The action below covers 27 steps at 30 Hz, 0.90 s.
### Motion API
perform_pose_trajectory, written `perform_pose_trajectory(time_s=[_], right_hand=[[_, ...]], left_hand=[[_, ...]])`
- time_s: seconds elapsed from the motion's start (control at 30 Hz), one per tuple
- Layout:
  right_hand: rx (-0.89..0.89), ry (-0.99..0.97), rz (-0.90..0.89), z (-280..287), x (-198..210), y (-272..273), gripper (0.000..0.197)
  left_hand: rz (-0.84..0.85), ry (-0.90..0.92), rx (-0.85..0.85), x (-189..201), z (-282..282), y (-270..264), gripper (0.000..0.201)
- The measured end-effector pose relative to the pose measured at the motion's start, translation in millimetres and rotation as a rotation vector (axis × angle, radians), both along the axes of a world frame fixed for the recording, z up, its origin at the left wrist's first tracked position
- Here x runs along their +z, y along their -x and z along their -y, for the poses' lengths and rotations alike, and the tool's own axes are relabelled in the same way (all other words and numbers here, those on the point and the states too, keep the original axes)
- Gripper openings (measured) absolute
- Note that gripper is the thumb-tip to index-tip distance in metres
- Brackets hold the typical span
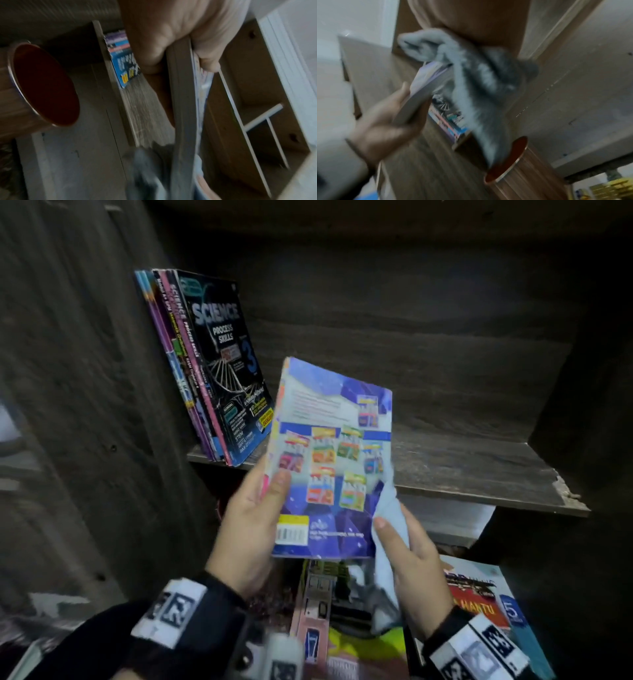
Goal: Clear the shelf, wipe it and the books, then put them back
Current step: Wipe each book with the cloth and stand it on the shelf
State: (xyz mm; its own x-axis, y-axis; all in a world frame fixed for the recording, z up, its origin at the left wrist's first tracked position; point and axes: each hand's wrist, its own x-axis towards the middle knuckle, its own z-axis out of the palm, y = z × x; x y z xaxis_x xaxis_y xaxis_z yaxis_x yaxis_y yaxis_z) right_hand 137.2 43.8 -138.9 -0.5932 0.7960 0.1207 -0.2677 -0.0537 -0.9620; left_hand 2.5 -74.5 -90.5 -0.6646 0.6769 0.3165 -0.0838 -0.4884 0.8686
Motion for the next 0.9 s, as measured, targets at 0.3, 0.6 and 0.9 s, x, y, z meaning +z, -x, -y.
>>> perform_pose_trajectory(time_s=[0.3,0.6,0.9], right_hand=[[0.360,0.087,0.086,11,15,13,0.087],[-0.146,-0.374,0.327,10,25,75,0.027],[-0.296,-0.780,0.715,-5,66,222,0.041]], left_hand=[[-0.202,0.232,-0.111,-6,-4,71,0.036],[-0.206,0.407,0.464,-9,4,165,0.028],[-0.240,0.526,0.485,-35,-15,190,0.023]])
